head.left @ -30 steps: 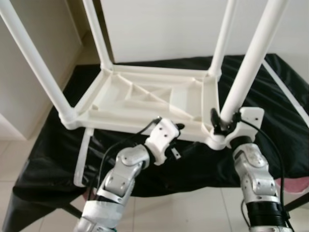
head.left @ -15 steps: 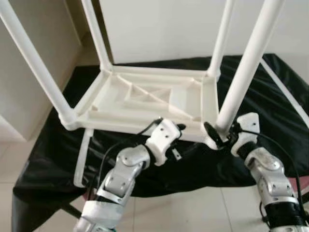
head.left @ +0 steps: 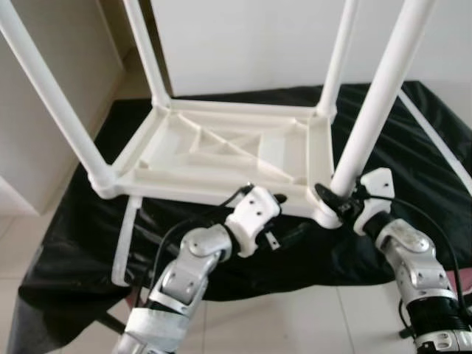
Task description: Building children table
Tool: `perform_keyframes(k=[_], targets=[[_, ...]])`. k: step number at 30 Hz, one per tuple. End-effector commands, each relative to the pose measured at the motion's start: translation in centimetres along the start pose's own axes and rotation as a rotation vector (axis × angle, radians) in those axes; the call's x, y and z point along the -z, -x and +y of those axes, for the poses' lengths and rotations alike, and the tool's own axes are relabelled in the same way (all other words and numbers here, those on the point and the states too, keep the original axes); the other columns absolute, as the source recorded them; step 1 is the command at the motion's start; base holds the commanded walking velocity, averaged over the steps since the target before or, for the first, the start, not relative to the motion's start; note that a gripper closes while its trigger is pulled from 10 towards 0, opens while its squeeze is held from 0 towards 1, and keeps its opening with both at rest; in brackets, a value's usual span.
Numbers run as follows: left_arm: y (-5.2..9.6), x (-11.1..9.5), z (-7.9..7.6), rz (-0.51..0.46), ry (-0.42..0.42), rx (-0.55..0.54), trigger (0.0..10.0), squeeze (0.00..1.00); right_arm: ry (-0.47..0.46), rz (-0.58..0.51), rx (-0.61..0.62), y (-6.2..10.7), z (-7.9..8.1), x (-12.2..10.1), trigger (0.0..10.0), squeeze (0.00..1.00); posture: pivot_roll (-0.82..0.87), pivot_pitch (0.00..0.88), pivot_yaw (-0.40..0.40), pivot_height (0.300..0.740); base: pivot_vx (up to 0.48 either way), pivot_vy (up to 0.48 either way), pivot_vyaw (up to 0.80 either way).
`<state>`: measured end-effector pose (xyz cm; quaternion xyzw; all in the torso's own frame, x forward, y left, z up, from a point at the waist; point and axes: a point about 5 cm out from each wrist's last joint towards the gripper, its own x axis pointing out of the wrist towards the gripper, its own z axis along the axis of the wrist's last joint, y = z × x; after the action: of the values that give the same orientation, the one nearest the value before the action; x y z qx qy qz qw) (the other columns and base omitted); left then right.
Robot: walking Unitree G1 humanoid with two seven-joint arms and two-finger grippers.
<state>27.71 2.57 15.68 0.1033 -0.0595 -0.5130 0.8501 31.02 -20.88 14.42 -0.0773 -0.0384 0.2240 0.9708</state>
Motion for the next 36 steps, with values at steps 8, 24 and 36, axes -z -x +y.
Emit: perform_keyframes(k=[8, 24, 36], targets=[[0.3, 0.2, 0.6, 0.019, -0.006, -0.062, 10.0, 0.00, -0.016, 0.031, 0.141, 0.1, 0.1, 0.9, 10.0, 0.00, -0.06, 0.058, 0.042, 0.740, 0.000, 0.000, 0.00], [0.2, -0.1, 0.9, 0.001, 0.003, -0.067, 10.0, 0.00, -0.138, 0.079, 0.597, 0.9, 2.4, 2.2, 10.0, 0.00, -0.07, 0.052, 0.060, 0.740, 0.000, 0.000, 0.00], [0.1, -0.4, 0.9, -0.011, 0.006, -0.069, 10.0, 0.00, -0.257, 0.079, 0.609, -1.2, 6.3, 2.0, 10.0, 0.00, -0.06, 0.038, 0.058, 0.740, 0.000, 0.000, 0.00]])
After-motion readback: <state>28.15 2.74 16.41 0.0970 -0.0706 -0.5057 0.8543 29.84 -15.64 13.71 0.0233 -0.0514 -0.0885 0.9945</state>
